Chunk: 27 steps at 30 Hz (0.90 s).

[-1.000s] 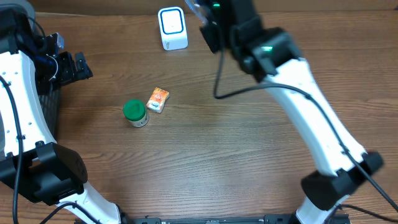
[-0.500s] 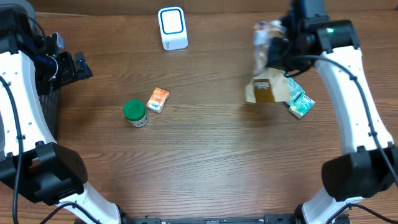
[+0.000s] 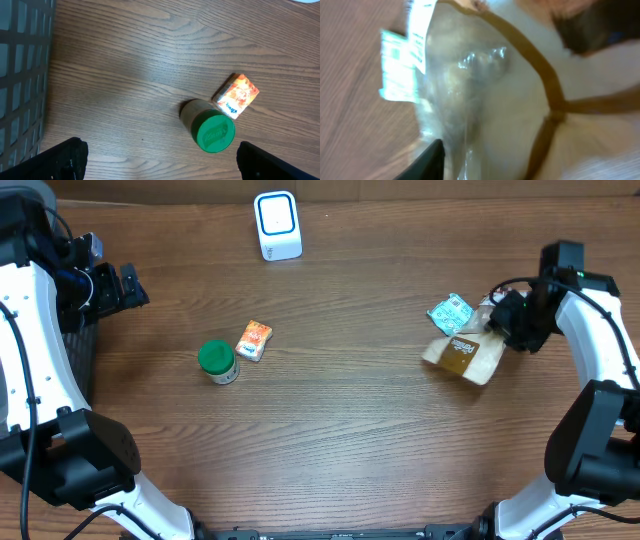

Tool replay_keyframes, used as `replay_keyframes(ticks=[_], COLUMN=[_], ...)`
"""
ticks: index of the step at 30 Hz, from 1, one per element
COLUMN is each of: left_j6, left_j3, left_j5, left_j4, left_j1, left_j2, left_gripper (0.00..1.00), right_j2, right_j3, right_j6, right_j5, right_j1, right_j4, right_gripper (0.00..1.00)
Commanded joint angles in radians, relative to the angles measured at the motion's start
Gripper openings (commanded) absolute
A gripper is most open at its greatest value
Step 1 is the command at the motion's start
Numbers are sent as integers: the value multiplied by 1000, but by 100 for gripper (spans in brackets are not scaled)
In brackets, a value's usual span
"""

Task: Scan the item barcode
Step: 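Reach the right gripper to the small orange box and grasp it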

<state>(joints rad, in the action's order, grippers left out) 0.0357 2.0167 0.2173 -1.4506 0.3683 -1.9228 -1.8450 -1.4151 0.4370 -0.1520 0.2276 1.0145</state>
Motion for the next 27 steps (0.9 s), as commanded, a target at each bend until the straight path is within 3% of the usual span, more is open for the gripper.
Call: replay_keyframes(ticks=[1, 3, 5, 13, 16, 21, 27], left_j6=[-6, -6, -6, -6, -6, -6, -6], left_j3=[6, 6, 6, 6, 6, 6, 6], left_j5=[12, 12, 12, 12, 12, 12, 12], left_j4=[0, 0, 0, 0, 0, 0, 0], left_j1=[-2, -2, -2, -2, -2, -2, -2], left_j2=[0, 0, 0, 0, 0, 0, 0], left_gripper=[99, 99, 100, 99, 99, 100, 100], right_j2=[1, 3, 5, 17, 17, 12, -24], right_j3=[6, -1, -32, -321, -404, -386, -282], right_j6=[0, 0, -11, -106, -194, -243, -14], right_j5=[16, 16, 16, 14, -117, -323, -317], right_j1=[18, 31, 42, 47, 10, -146, -413], right_j4=[1, 6, 41, 288, 329, 225, -39], right_gripper=[55, 66, 70, 73, 73, 73, 63])
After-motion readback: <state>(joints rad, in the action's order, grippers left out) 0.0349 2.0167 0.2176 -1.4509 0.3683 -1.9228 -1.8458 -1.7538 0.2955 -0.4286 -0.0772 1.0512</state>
